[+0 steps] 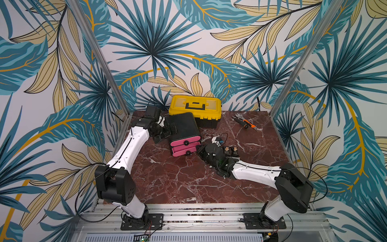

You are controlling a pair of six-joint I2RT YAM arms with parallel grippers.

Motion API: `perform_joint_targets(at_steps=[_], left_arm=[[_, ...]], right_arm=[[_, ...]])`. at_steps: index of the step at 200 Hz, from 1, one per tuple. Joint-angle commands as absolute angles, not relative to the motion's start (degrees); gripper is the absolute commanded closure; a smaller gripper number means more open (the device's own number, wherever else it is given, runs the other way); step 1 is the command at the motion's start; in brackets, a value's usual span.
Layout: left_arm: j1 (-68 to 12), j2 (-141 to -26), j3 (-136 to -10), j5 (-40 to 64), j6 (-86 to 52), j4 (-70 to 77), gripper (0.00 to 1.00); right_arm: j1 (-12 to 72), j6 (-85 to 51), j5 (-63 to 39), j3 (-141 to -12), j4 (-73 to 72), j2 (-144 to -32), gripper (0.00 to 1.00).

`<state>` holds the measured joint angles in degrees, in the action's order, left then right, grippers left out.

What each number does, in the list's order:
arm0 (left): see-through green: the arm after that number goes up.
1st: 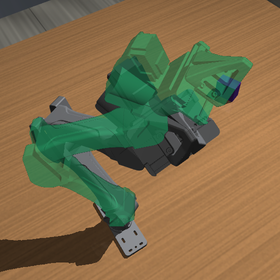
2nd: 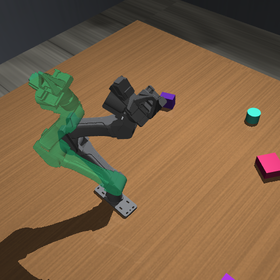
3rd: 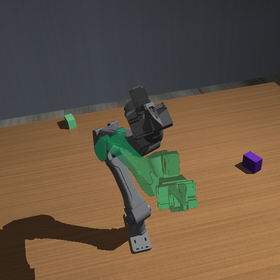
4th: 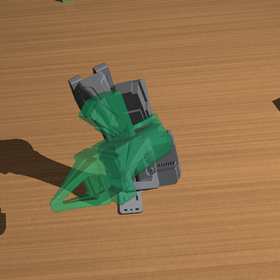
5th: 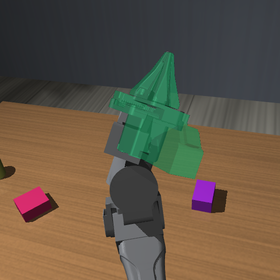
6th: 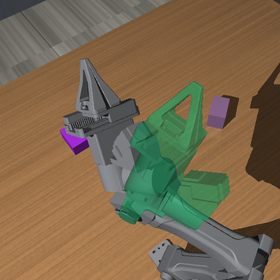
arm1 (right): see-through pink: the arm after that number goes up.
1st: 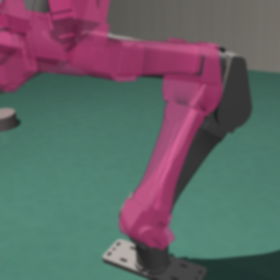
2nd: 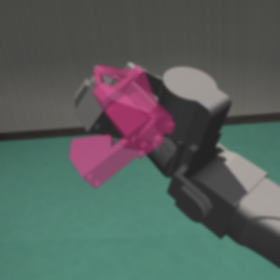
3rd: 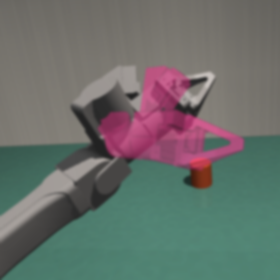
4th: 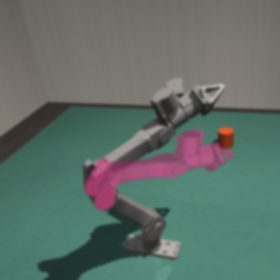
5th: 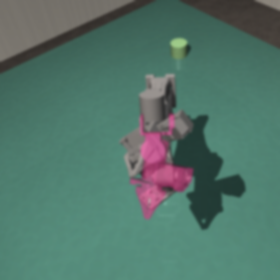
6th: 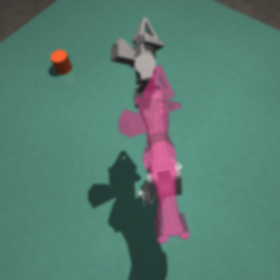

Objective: Take the cookies out of the drawer
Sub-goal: Close the drawer in the storage box.

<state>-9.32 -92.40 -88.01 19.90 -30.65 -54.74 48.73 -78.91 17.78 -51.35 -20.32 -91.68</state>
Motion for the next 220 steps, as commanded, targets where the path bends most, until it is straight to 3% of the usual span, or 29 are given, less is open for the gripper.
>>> perform_joint_targets(at_steps=[1,137,220], left_arm=[[-9.32,-93.0,-88.65,19.3,-30.61,-54.12,0.0],[-8.66,-92.99,-90.7,17.25,-28.52,-59.31,0.0],[-8.01,-94.5,-86.4,19.71,-29.55,-49.35,0.0]], right_arm=[[48.66,-80.8,17.43,-50.21,-19.17,-93.82,0.85],[46.44,-86.85,9.51,-61.25,-40.55,-114.77,0.85],[48.46,-84.52,12.33,-51.34,-38.85,-108.02,0.54]])
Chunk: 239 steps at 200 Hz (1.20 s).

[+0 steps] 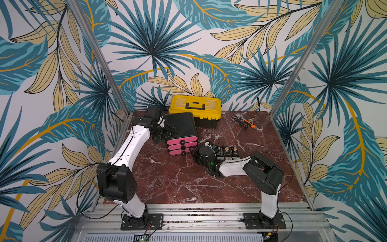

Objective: Take the cookies out of the drawer
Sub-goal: Close the drawer in the storage box, then open the drawer in the storage box.

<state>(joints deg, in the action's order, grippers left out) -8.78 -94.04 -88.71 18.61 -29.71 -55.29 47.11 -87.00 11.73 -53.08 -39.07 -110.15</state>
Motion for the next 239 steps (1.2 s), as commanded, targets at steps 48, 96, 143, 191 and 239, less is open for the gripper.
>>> perform_joint_targets(at_steps=[48,96,143,191,239], left_arm=[[-7.12,-95.92,-83.89,24.64,-29.61,-43.28,0.0],[-7.19,-96.58,-81.81,25.36,-31.79,-40.73,0.0],[-7.29,-96.77,-80.16,25.13,-31.31,-40.76,0.0],[-7.36,-96.56,-80.24,24.21,-30.02,-41.94,0.0],[-7.38,-96.24,-80.33,24.16,-29.59,-42.89,0.0]], right_arm=[[49.34,-83.25,10.79,-51.2,-51.95,-116.12,0.47],[49.57,-84.29,12.62,-51.59,-58.57,-122.09,0.43],[49.85,-85.78,11.17,-53.15,-62.39,-129.06,0.43],[50.43,-86.78,9.24,-57.17,-60.67,-133.41,0.43],[50.62,-88.14,11.58,-58.28,-58.95,-134.41,0.49]])
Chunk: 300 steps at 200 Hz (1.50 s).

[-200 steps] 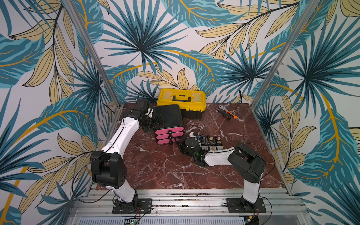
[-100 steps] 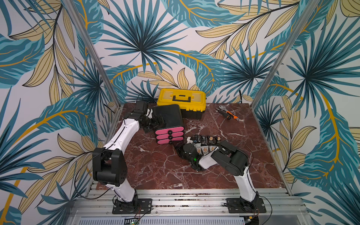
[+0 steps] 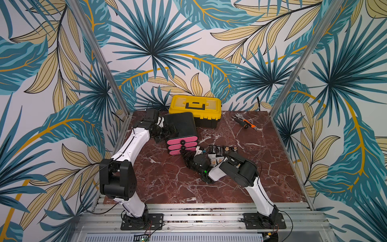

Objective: Take the cookies out of the drawer
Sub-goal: Open the drawer in the storage box.

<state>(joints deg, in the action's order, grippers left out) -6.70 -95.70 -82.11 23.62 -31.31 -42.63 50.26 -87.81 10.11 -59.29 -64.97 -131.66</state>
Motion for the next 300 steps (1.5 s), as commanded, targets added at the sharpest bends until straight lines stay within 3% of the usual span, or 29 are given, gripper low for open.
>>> perform_joint_targets(at_steps=[1,95,135,164,239,300], left_arm=[[-7.38,-96.28,-80.33,24.17,-29.56,-42.93,0.0],[-7.97,-96.77,-80.94,25.1,-28.68,-44.22,0.0],[-7.93,-96.62,-81.32,24.81,-27.73,-45.59,0.0],[-7.98,-96.51,-81.37,24.85,-27.79,-45.87,0.0],[-8.06,-96.25,-83.49,21.96,-28.04,-49.0,0.0],[-8.49,-93.54,-81.99,21.44,-28.71,-50.82,0.0]], right_arm=[[50.62,-88.15,11.64,-58.28,-58.92,-134.35,0.5],[50.62,-89.45,16.92,-59.31,-56.51,-134.2,0.48],[50.62,-89.91,17.8,-59.33,-55.4,-134.1,0.65],[50.75,-89.7,17.12,-58.77,-53.53,-132.65,0.72],[52.01,-89.55,13.69,-54.44,-45.0,-124.42,0.82],[55.66,-89.3,12.61,-52.24,-37.19,-117.22,0.84]])
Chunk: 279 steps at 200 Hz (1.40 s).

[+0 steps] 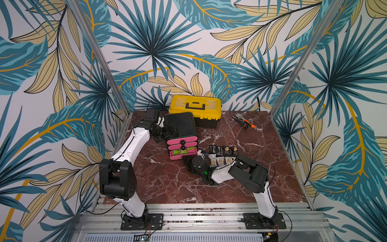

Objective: Take the cookies out of the drawer
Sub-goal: Open the drawer in the storage box.

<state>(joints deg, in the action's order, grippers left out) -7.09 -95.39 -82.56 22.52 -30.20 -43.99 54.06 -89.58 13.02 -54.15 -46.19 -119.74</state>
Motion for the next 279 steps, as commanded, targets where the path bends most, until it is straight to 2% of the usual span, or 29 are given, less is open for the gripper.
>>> perform_joint_targets(at_steps=[1,55,130,183,225,232,258,279], left_arm=[[-8.51,-93.44,-81.91,21.44,-28.73,-50.85,0.0],[-8.66,-87.54,-75.56,21.81,-31.86,-50.27,0.0],[-8.94,-84.81,-73.85,22.37,-32.86,-53.0,0.0],[-8.9,-82.13,-71.17,22.06,-34.81,-52.93,0.0],[-8.96,-78.56,-67.64,21.48,-36.36,-52.03,0.0],[-8.95,-78.19,-67.27,21.34,-36.41,-51.98,0.0],[-8.94,-77.7,-66.72,20.94,-36.45,-52.29,0.0],[-8.69,-77.52,-66.76,20.06,-36.06,-52.57,0.0]], right_arm=[[55.74,-89.3,12.63,-52.18,-37.1,-117.14,0.84],[59.23,-87.69,12.05,-50.26,-28.06,-111.85,0.85],[61.43,-87.47,13.09,-46.6,-26.71,-108.48,0.85],[61.52,-84.87,12.31,-48.06,-23.21,-106.6,0.8],[61.52,-82.85,12.34,-49.48,-18.61,-104.43,0.81],[61.52,-82.65,12.3,-49.46,-18.57,-104.21,0.78],[61.52,-80.86,11.71,-50.71,-16.44,-103.33,0.47],[61.52,-77.47,11.26,-53.91,-10.68,-101.99,0.41]])
